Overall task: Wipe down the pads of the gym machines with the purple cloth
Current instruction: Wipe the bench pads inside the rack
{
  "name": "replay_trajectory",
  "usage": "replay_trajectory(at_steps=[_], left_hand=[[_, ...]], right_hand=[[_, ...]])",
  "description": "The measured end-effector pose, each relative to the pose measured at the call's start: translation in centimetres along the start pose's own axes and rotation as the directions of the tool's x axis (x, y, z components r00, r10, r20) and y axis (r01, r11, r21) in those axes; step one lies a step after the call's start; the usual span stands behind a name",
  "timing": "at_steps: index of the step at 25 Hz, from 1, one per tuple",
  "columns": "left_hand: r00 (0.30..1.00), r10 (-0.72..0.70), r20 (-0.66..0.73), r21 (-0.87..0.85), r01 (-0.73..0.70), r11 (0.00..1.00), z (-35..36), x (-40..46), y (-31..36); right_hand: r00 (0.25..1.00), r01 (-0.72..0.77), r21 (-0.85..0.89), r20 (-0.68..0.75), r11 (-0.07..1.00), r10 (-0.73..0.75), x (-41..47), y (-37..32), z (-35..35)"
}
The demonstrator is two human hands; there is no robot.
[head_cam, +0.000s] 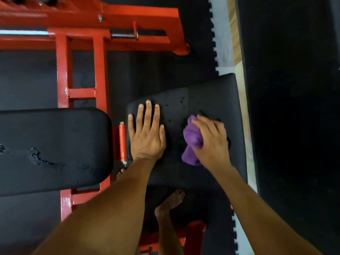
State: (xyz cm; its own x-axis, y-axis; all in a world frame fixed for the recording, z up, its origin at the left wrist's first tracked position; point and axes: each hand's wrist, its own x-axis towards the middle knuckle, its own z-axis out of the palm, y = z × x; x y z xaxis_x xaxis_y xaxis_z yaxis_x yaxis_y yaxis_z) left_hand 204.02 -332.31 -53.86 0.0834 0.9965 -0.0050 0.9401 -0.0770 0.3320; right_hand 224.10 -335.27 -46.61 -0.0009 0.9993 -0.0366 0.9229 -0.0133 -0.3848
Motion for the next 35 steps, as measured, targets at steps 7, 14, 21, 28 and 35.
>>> replay_trajectory(at_steps=[7,14,21,28,35], left_hand=[[0.999,0.023,-0.034,0.0,-0.023,1.0,0.3,0.0,-0.3],[1.0,0.005,-0.016,-0.002,-0.005,1.0,-0.4,-0.1,0.2],[0.999,0.022,-0.03,-0.018,-0.022,1.0,-0.2,0.0,0.0],[0.968,-0.215,-0.132,0.015,0.219,0.976,-3.6,-3.7,-6.0],[0.824,-0.557,-0.107,0.156,0.567,0.809,-3.3,-7.6,-12.1]], right_hand=[[0.996,-0.076,-0.22,-0.064,0.973,0.063,13.3,-5.0,4.0],[0.937,0.304,-0.212,0.242,0.929,-0.252,5.7,1.7,0.7],[0.997,0.074,-0.137,0.021,0.988,-0.072,12.1,-2.5,3.3],[0.934,0.289,0.017,0.214,0.957,-0.285,11.2,-1.1,-0.5],[0.914,0.397,-0.178,0.164,0.9,-0.371,14.8,-4.0,2.0]])
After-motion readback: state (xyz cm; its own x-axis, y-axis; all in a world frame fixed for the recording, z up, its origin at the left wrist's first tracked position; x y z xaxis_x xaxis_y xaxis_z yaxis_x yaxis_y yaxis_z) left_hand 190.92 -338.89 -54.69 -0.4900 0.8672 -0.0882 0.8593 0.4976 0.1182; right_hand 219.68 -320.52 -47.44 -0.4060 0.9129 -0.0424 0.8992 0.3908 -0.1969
